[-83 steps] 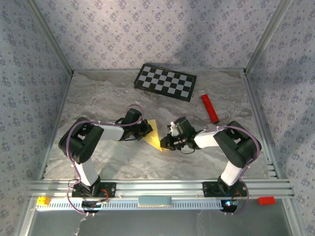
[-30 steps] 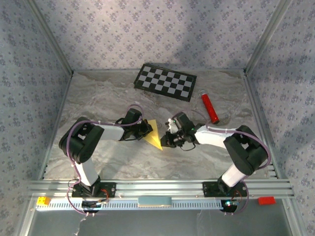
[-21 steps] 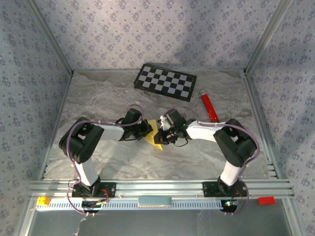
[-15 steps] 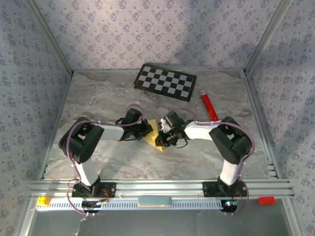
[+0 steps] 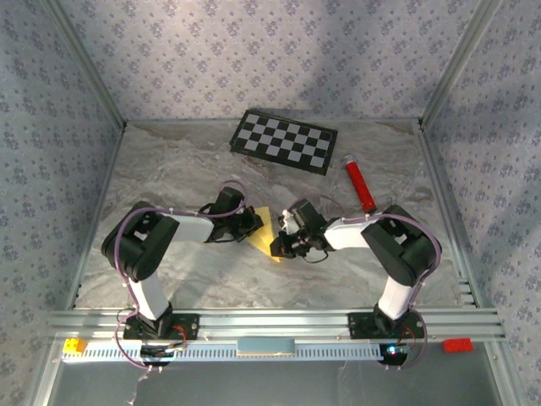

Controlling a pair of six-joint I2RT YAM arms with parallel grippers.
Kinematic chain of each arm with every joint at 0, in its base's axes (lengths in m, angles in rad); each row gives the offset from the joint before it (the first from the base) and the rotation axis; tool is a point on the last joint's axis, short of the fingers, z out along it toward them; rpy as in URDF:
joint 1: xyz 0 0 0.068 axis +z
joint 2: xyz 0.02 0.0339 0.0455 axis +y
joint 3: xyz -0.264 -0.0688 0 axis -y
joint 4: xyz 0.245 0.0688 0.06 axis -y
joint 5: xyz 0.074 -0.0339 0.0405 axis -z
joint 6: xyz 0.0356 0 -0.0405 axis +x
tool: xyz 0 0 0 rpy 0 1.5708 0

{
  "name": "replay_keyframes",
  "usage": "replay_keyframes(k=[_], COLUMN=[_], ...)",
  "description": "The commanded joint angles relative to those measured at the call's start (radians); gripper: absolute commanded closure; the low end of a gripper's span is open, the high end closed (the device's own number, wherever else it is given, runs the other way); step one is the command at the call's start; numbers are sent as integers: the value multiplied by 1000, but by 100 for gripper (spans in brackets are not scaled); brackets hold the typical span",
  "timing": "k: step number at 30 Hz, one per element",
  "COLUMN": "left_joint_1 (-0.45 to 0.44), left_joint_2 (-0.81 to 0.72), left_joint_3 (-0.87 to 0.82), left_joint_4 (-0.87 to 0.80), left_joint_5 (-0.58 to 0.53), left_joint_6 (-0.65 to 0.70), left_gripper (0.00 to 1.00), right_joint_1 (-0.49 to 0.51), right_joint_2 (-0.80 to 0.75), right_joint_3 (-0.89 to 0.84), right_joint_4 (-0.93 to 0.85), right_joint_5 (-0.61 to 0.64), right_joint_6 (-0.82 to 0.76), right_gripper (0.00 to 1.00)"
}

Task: Fold a paper plane with a square sheet of paper (pick it up from the middle)
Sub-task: Fourth fold the wing at the center of the table.

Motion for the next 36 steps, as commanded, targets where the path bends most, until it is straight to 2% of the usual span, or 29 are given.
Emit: replay_keyframes(k=[1,12,19,22,36], left_joint_1=[7,9,-1,-3,-3], left_joint_2=[14,13,8,10,1], left_joint_3=[-15,-37,-47,-49,-51], left_joint_4=[-56,-33,-27,-22,-25], left_joint_5=[-43,-45,-47,-49,-49], left_joint_6=[7,-15,-18,-20,-12], left_gripper=[98,98,98,98,98], right_joint_1=[4,-13,-17,-22,-27], right_joint_2=[-19,-117,-236,-199,36], right_joint_3=[-64,-139,-18,54,230], right_joint_4=[-61,-109,-190,-258,-212], right_joint_5=[-15,-27,-24,11,34], right_joint_6=[29,-5,17,-21,22], right_gripper=[98,98,98,99,99])
